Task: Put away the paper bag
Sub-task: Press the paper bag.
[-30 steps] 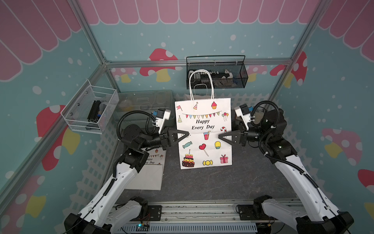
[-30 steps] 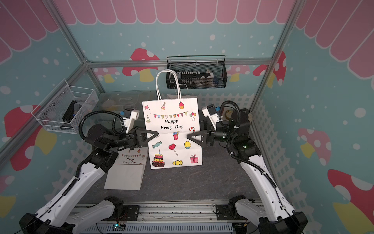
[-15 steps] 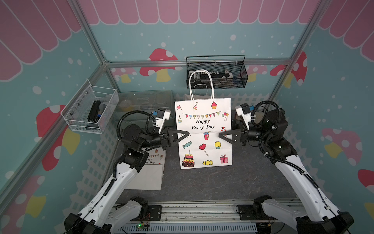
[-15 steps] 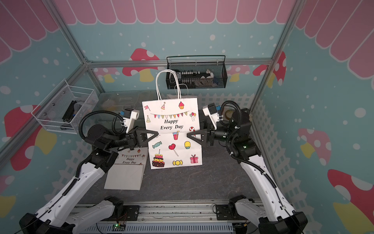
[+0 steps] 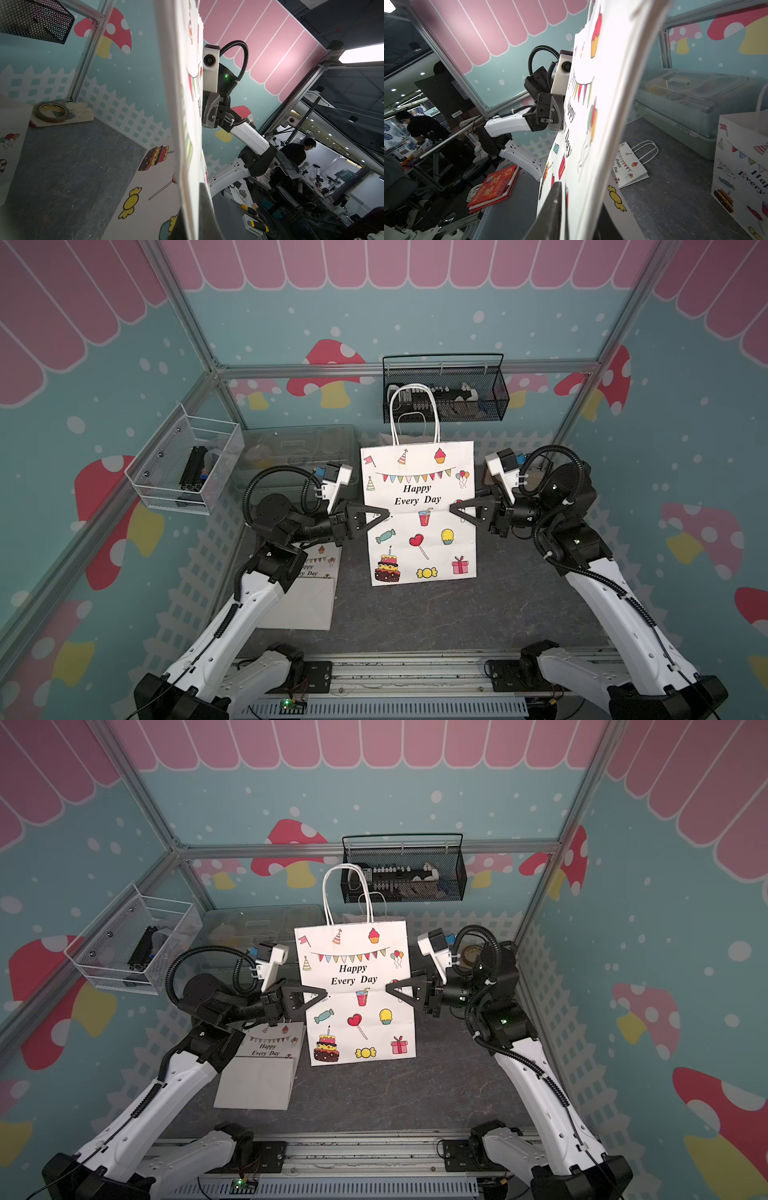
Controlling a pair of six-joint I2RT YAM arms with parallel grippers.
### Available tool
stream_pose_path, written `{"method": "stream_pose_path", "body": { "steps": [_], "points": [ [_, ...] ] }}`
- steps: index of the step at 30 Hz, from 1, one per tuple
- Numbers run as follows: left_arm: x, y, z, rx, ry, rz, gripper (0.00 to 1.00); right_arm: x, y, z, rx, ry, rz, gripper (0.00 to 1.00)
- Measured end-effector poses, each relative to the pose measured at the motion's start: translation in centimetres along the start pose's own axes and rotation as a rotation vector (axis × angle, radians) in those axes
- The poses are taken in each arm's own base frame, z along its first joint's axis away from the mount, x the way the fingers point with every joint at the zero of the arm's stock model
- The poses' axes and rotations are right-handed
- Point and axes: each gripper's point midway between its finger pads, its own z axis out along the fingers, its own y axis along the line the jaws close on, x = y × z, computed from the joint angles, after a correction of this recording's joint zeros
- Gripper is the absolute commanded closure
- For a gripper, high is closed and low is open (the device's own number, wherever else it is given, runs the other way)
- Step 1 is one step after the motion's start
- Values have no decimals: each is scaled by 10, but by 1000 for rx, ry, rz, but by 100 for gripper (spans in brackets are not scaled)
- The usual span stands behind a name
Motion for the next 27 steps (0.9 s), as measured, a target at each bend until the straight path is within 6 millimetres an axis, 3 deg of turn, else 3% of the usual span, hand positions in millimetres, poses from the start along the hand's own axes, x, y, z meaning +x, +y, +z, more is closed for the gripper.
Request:
{"method": "stream_pose_path", "body": {
  "steps": [3,7,16,23,27],
  "points": [
    [0,0,0,0,0,0,100,0,1,0,-2,0,-2,65],
    [0,0,0,0,-1,1,100,2,9,-2,-13,5,-8,64],
    [0,0,0,0,0,0,98,11,15,0,-16,30,-4,100],
    [0,0,0,-1,1,-1,70,12,13,0,-9,34,4,100],
    [2,2,0,-6,5,-3,44,9,16,-1,-9,31,2,100]
  ]
}}
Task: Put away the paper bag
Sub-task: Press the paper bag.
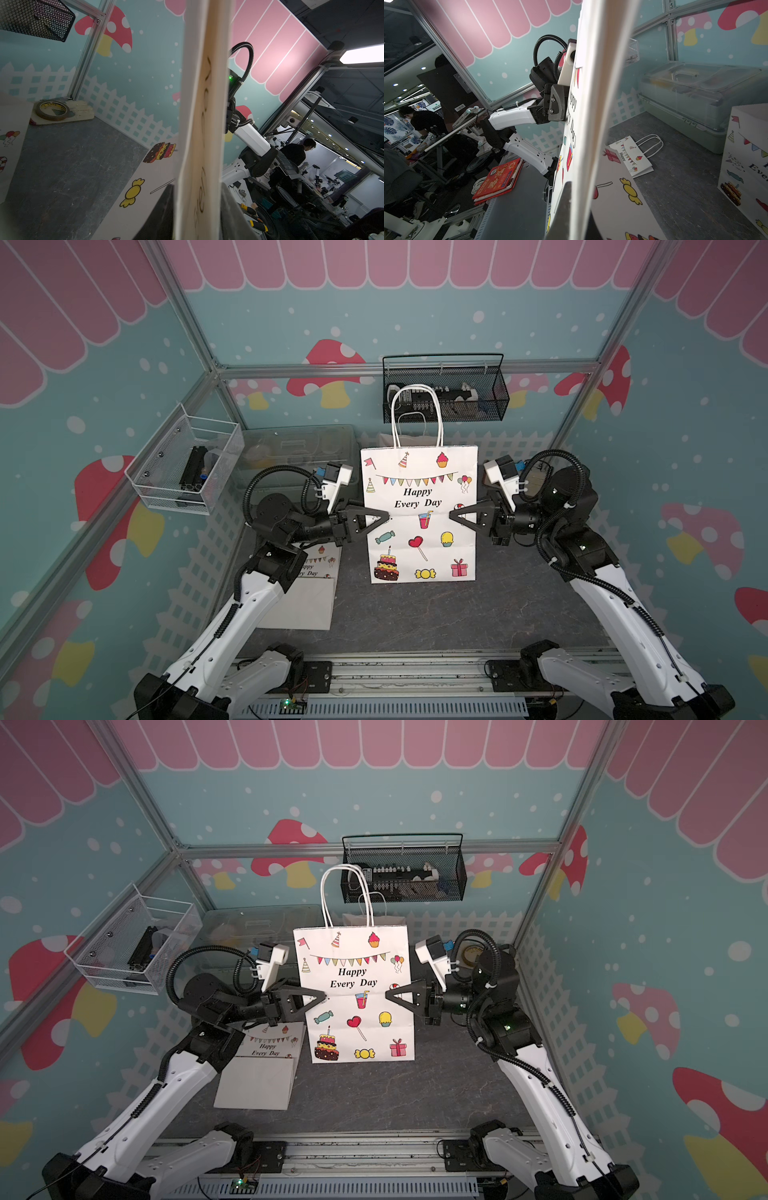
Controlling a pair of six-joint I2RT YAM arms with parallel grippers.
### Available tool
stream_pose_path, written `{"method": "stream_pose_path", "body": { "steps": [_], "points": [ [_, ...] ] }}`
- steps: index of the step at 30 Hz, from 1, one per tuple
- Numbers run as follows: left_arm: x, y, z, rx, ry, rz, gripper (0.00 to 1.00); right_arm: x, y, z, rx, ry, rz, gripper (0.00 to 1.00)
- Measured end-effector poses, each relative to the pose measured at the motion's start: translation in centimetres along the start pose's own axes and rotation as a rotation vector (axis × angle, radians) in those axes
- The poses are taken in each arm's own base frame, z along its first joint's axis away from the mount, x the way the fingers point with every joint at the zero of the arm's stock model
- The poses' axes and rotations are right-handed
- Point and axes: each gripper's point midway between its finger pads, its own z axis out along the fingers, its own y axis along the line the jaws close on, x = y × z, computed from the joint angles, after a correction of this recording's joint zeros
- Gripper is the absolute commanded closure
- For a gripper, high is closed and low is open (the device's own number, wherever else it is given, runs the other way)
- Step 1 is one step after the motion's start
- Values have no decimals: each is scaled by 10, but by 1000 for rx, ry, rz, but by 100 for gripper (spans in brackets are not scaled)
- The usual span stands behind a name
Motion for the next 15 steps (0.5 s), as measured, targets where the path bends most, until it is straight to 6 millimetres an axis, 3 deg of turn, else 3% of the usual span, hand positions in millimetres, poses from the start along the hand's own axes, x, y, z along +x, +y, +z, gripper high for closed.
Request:
{"method": "stream_pose_path", "body": {
  "steps": [5,15],
  "points": [
    [2,5,-3,-25,2,-6,25,-4,3,-1,0,-6,-6,100],
    [-8,3,-23,-129,-57,77,12,-6,-5,-5,28,-14,19,100]
  ]
}}
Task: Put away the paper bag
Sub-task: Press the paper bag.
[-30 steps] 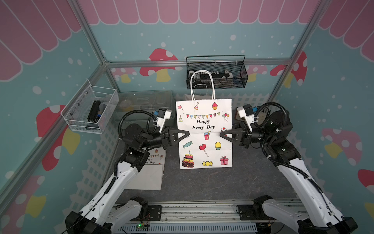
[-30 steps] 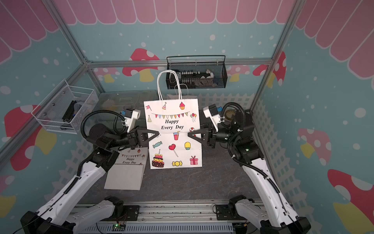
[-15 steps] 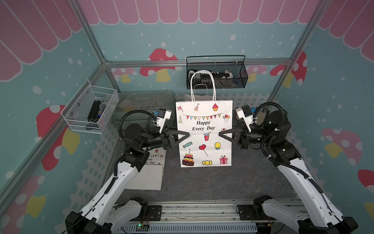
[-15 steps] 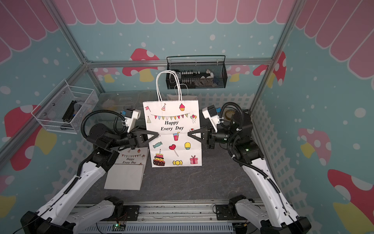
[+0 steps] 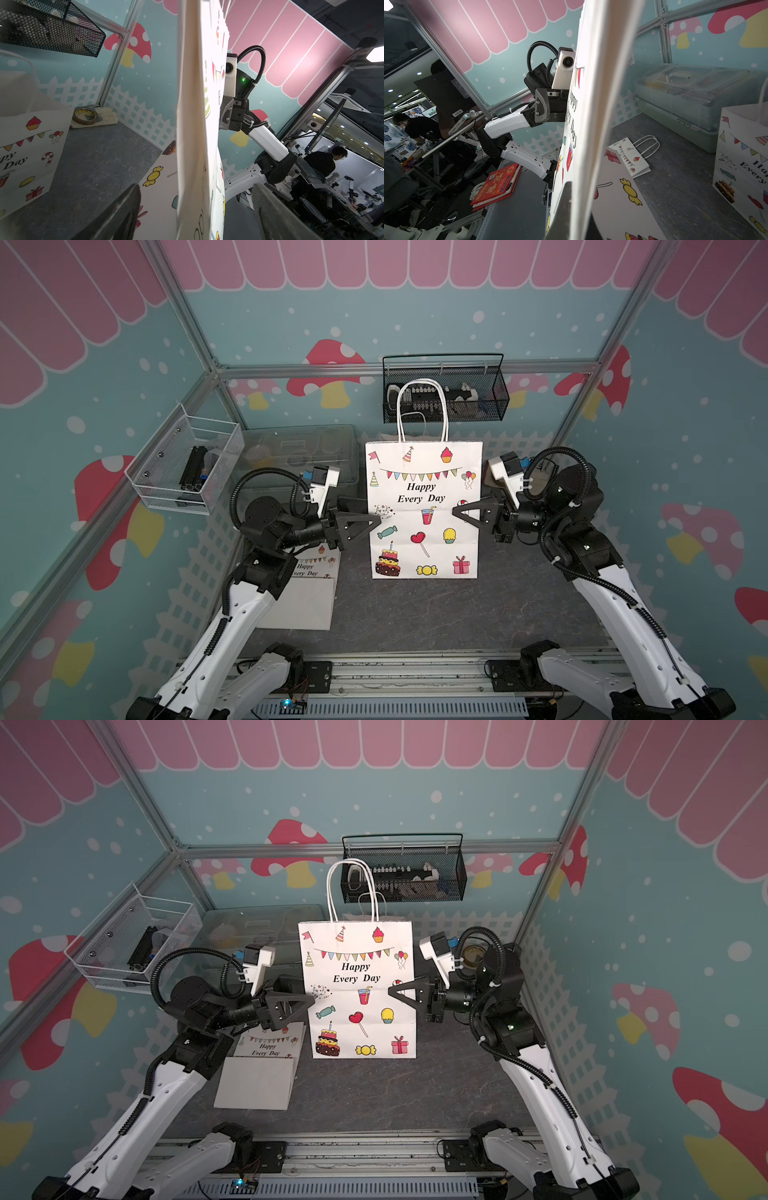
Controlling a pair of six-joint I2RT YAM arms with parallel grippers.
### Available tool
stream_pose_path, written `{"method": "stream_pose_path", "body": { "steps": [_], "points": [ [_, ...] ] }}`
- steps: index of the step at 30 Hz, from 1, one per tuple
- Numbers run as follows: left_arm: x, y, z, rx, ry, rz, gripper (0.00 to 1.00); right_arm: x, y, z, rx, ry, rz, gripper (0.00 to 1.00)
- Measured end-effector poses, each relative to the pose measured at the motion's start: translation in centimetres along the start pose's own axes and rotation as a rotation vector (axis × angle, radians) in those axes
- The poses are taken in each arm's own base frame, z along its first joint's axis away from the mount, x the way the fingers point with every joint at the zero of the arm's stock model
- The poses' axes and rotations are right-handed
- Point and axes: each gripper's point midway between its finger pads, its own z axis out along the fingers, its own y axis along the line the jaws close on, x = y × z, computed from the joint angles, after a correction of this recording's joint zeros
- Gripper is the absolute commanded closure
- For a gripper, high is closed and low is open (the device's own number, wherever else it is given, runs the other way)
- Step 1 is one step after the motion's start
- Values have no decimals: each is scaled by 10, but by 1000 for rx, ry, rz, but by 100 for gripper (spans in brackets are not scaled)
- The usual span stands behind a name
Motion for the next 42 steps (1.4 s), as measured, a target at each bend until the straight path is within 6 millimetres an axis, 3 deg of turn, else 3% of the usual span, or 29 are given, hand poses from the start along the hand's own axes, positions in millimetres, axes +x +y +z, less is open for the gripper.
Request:
{"method": "stream_pose_path", "body": {
  "steps": [8,16,19,26,34,42],
  "points": [
    [-12,16,-18,-141,-71,48,5,2,-18,-2,45,1,33,100],
    [0,38,-14,-132,-53,-31,2,3,-24,-2,54,4,42,100],
    [1,36,-12,-107,-42,-44,2,0,-21,-2,43,3,37,100],
    [9,11,-1,5,2,-21,2,-6,-12,-1,-9,-6,41,100],
    [22,2,17,65,65,-31,13,-19,2,-2,-65,-28,20,100],
    [24,-1,19,75,74,-16,29,-12,-13,2,-47,-11,69,100]
  ]
}}
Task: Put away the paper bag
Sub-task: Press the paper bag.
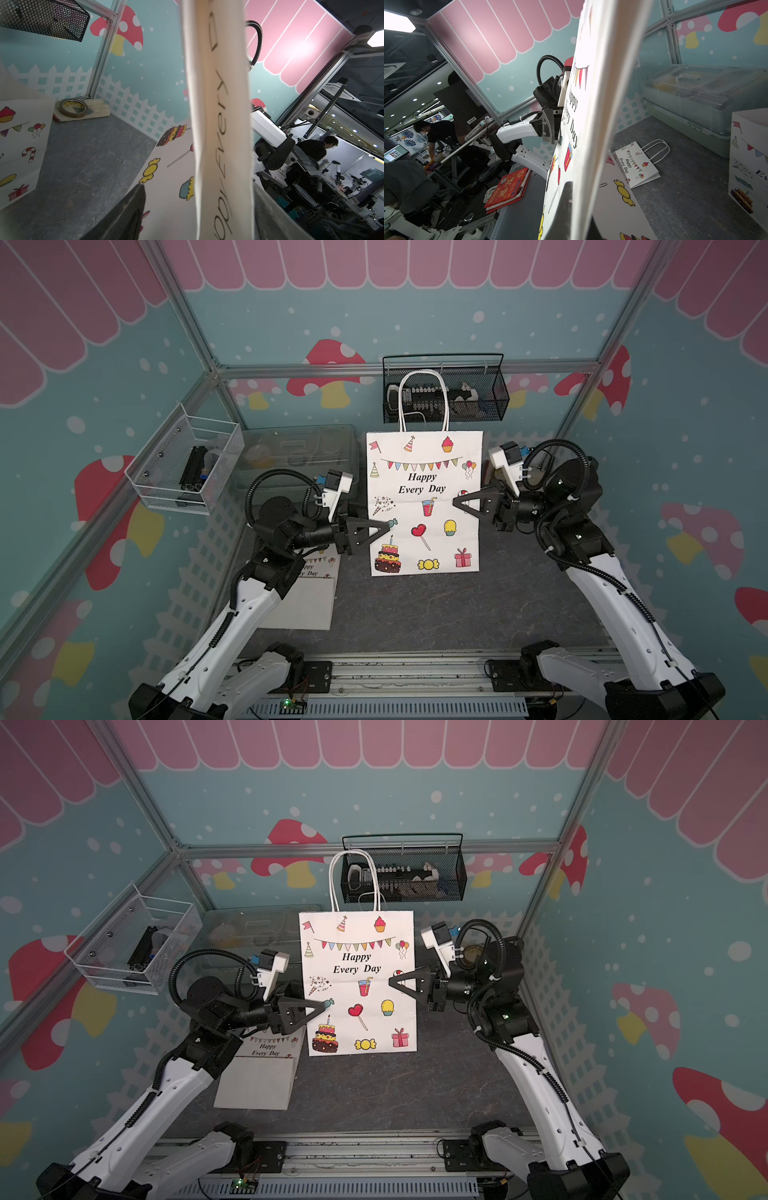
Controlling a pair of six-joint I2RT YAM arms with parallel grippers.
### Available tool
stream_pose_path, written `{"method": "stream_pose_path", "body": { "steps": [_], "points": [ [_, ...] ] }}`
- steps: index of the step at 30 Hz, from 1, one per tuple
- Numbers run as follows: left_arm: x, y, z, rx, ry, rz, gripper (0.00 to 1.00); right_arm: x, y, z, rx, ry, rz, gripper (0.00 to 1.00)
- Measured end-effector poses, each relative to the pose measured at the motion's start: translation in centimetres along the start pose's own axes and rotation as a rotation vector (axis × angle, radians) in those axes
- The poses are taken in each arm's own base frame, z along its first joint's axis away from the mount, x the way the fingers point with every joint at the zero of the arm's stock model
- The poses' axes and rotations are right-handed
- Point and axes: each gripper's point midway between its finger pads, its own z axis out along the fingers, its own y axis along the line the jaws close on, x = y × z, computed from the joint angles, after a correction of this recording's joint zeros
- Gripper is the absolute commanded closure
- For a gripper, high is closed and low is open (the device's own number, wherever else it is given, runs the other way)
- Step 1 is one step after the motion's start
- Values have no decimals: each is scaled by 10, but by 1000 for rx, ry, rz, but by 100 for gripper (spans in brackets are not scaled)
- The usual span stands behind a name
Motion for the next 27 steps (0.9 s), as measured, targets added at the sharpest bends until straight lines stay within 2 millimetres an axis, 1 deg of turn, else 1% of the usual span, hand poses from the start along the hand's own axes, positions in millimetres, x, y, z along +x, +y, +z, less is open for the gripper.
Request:
{"method": "stream_pose_path", "body": {
  "steps": [4,5,7,9,12,15,20,22,23,25,27],
  "points": [
    [-1,-4,2,10,5,9,35,5,-7,1,17,10,25,100],
    [-1,-5,2,10,6,10,38,6,-8,1,22,12,28,100],
    [-1,-5,3,6,6,13,47,9,-9,2,28,19,32,100],
    [-1,-5,3,3,8,14,61,12,-11,3,36,26,39,100],
    [-1,-4,3,-2,11,15,76,14,-13,3,49,28,42,100],
    [0,-3,3,-7,12,15,87,15,-14,3,58,26,44,100],
    [2,2,4,-21,18,10,100,15,-13,3,63,25,44,100],
    [1,3,5,-24,21,5,100,14,-12,2,66,23,45,93],
    [1,3,5,-25,22,4,100,14,-11,2,67,22,42,89],
    [1,2,5,-24,23,3,100,13,-8,1,67,17,29,79],
    [1,2,5,-21,24,-5,100,15,-3,-1,65,9,12,66]
  ]
}}
